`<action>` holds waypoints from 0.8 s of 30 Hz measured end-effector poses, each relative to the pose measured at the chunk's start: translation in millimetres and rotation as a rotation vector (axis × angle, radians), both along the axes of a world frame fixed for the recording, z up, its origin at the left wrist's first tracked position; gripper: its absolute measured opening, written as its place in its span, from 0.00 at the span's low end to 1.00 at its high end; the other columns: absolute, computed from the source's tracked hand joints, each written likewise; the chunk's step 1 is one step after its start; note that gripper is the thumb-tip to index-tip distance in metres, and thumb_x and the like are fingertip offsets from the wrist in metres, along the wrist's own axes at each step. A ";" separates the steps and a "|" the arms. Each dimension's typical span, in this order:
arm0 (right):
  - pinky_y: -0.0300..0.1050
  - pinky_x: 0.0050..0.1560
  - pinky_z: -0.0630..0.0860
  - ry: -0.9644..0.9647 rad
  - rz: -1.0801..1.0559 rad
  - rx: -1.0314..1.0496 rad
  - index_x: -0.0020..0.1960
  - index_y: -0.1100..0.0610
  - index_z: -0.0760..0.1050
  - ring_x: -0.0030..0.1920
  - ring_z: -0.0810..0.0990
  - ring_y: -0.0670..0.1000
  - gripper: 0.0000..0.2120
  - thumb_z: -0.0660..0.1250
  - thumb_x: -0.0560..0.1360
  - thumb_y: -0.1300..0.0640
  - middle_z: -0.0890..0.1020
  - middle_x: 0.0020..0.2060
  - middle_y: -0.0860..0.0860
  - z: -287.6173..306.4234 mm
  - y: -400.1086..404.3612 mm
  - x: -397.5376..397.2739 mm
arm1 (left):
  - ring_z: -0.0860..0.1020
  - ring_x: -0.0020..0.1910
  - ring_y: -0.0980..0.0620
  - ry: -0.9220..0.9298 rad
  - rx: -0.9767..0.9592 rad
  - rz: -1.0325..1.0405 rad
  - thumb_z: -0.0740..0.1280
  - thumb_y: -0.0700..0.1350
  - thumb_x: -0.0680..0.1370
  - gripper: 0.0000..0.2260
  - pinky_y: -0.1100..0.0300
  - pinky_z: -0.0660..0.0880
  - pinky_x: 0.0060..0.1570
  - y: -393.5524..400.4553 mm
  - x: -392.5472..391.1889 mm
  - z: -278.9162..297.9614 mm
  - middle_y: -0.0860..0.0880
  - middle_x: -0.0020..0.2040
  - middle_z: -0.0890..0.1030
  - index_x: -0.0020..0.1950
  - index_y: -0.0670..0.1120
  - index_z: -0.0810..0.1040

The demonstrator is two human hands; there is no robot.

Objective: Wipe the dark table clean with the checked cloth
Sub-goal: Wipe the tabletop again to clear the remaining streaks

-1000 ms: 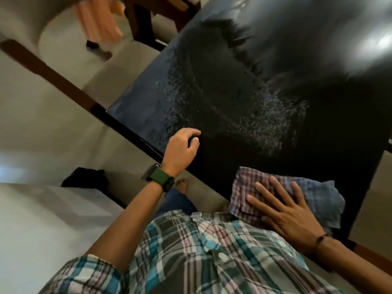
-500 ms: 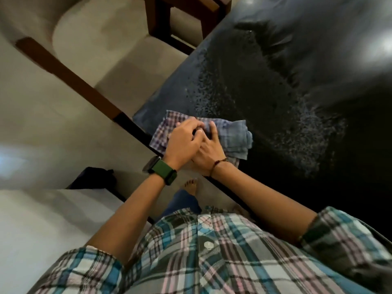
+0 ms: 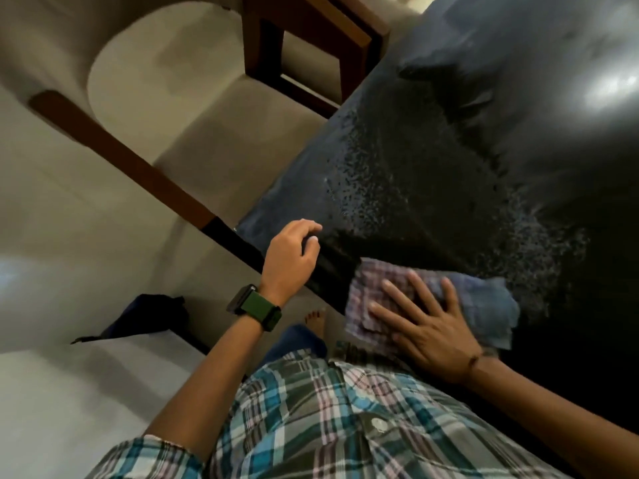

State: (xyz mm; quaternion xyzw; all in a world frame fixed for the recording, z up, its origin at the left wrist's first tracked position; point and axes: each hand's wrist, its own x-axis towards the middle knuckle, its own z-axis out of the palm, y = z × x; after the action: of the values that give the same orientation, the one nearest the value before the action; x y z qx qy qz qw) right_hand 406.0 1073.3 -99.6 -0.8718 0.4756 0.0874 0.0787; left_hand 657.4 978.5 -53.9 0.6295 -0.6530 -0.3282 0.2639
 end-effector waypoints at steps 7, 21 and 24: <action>0.70 0.69 0.38 -0.034 0.007 0.069 0.76 0.44 0.50 0.76 0.42 0.58 0.30 0.36 0.75 0.40 0.52 0.77 0.47 7.0 -113.5 147.1 | 0.71 0.63 0.44 -0.073 0.014 0.062 0.60 0.37 0.76 0.11 0.58 0.64 0.63 -15.4 21.5 -3.3 0.39 0.62 0.75 0.57 0.37 0.76; 0.68 0.67 0.49 0.070 0.081 0.020 0.76 0.40 0.48 0.76 0.48 0.58 0.24 0.39 0.81 0.42 0.46 0.77 0.46 3.7 -9.1 14.3 | 0.73 0.60 0.48 0.072 -0.010 0.253 0.60 0.35 0.76 0.10 0.61 0.68 0.60 -6.6 58.5 -2.6 0.42 0.58 0.77 0.55 0.39 0.77; 0.69 0.67 0.49 0.013 0.099 0.023 0.75 0.40 0.50 0.75 0.53 0.59 0.24 0.38 0.80 0.41 0.51 0.77 0.46 -4.4 -73.9 93.1 | 0.72 0.61 0.48 0.046 -0.011 0.287 0.60 0.36 0.76 0.11 0.67 0.65 0.58 2.6 59.3 1.6 0.43 0.60 0.76 0.57 0.39 0.76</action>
State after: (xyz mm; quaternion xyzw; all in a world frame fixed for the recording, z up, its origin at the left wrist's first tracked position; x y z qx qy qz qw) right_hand 499.2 999.4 -104.1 -0.8927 0.4312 0.1024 0.0812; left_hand 716.7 981.1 -52.3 0.7072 -0.5521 -0.2976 0.3264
